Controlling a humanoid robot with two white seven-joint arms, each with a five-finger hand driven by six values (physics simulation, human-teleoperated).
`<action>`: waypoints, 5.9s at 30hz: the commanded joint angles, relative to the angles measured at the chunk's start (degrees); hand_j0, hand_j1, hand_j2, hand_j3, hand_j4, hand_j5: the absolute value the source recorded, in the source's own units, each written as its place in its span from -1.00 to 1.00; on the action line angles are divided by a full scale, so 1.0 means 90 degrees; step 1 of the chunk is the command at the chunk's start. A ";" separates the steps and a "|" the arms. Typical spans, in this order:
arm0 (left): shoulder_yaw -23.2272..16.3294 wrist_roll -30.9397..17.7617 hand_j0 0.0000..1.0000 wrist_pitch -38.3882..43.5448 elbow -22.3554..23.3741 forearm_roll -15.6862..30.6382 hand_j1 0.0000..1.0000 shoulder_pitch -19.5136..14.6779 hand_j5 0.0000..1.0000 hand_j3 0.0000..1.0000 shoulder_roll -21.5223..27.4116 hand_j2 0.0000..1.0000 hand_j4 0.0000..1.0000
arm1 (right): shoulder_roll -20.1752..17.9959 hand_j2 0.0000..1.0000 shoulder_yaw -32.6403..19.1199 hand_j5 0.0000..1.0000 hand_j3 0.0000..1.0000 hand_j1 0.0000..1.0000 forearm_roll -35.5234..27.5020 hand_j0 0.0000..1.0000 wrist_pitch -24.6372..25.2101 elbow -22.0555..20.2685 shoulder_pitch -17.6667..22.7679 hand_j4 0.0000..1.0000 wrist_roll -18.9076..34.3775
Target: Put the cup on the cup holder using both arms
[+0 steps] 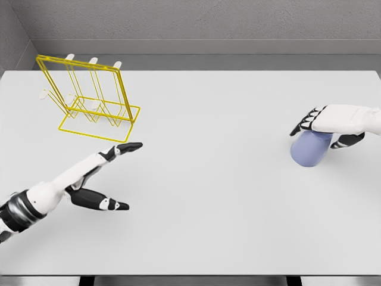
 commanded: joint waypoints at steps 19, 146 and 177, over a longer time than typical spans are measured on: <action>-0.0265 -0.0248 1.00 0.0600 0.1044 0.0827 1.00 -0.0303 1.00 1.00 -0.0856 1.00 1.00 | -0.0068 0.20 -0.0047 0.20 0.20 0.20 -0.0103 0.20 0.0015 -0.0015 0.0000 0.20 -0.0002; -0.1301 -0.0248 1.00 0.1967 0.1367 0.1354 1.00 -0.1221 1.00 1.00 -0.2448 1.00 1.00 | 0.1827 1.00 -0.4930 1.00 1.00 1.00 -0.1256 1.00 0.0015 -0.0953 0.3008 1.00 -0.0002; -0.1135 -0.0219 0.40 0.2123 0.1162 0.1510 0.40 -0.1250 0.40 0.40 -0.2526 0.40 0.40 | 0.1837 1.00 -0.4930 1.00 1.00 1.00 -0.1265 1.00 0.0015 -0.0972 0.3008 1.00 -0.0002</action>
